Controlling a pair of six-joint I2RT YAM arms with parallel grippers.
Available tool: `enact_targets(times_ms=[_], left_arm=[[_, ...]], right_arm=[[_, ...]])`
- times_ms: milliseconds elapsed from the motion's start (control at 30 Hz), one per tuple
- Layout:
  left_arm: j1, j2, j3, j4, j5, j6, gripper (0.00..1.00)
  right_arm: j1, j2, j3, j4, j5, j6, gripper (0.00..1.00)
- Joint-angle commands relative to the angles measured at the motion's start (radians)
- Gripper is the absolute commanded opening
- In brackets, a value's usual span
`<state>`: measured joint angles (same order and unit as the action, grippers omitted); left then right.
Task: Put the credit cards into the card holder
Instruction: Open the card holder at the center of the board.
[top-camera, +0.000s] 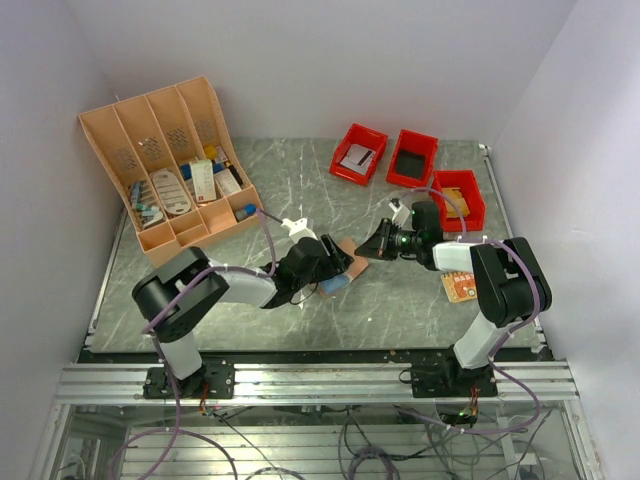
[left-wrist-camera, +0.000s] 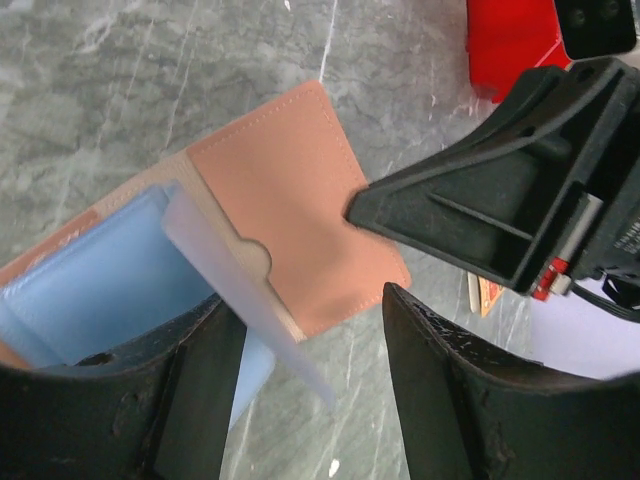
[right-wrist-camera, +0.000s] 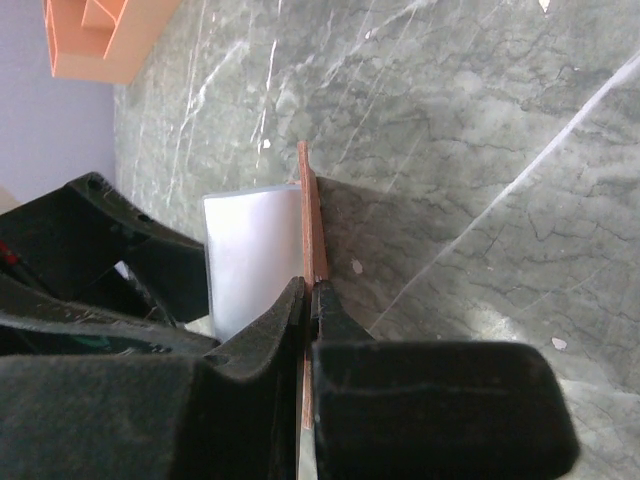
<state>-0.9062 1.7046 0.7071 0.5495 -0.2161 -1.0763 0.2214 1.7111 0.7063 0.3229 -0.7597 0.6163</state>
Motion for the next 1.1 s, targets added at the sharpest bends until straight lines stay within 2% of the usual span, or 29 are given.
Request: enact_targets(times_ms=[0,67,233,467,533,633,700,833,933,1067], left_arm=[[0.034,0.073,0.050,0.115,0.079,0.053,0.67],[0.038,0.096,0.055,0.158,0.104,0.067,0.67],[0.041,0.132,0.063,0.226,0.117,0.105,0.68],[0.045,0.150,0.049,0.314,0.118,0.127,0.68],[0.044,0.156,0.049,0.331,0.122,0.132,0.68],[0.045,0.170,0.060,0.334,0.126,0.137,0.68],[0.046,0.182,0.067,0.339,0.126,0.138,0.68],[0.050,0.203,0.091,0.317,0.132,0.152,0.60],[0.058,0.216,0.092,0.322,0.140,0.153,0.46],[0.067,0.230,0.076,0.334,0.145,0.148,0.43]], right_arm=[[-0.003,0.008,0.032,-0.019,-0.023,-0.031,0.00],[0.000,0.007,0.039,-0.031,-0.023,-0.046,0.00],[0.006,0.003,0.065,-0.073,-0.014,-0.099,0.12],[0.006,-0.013,0.127,-0.180,0.063,-0.247,0.19],[0.006,-0.009,0.141,-0.207,0.093,-0.279,0.18],[0.007,0.010,0.161,-0.247,0.119,-0.305,0.10],[0.008,0.028,0.175,-0.271,0.114,-0.316,0.01],[0.020,0.046,0.186,-0.289,0.104,-0.326,0.00],[0.038,0.051,0.190,-0.294,0.088,-0.328,0.00],[0.052,0.056,0.194,-0.292,0.051,-0.322,0.00]])
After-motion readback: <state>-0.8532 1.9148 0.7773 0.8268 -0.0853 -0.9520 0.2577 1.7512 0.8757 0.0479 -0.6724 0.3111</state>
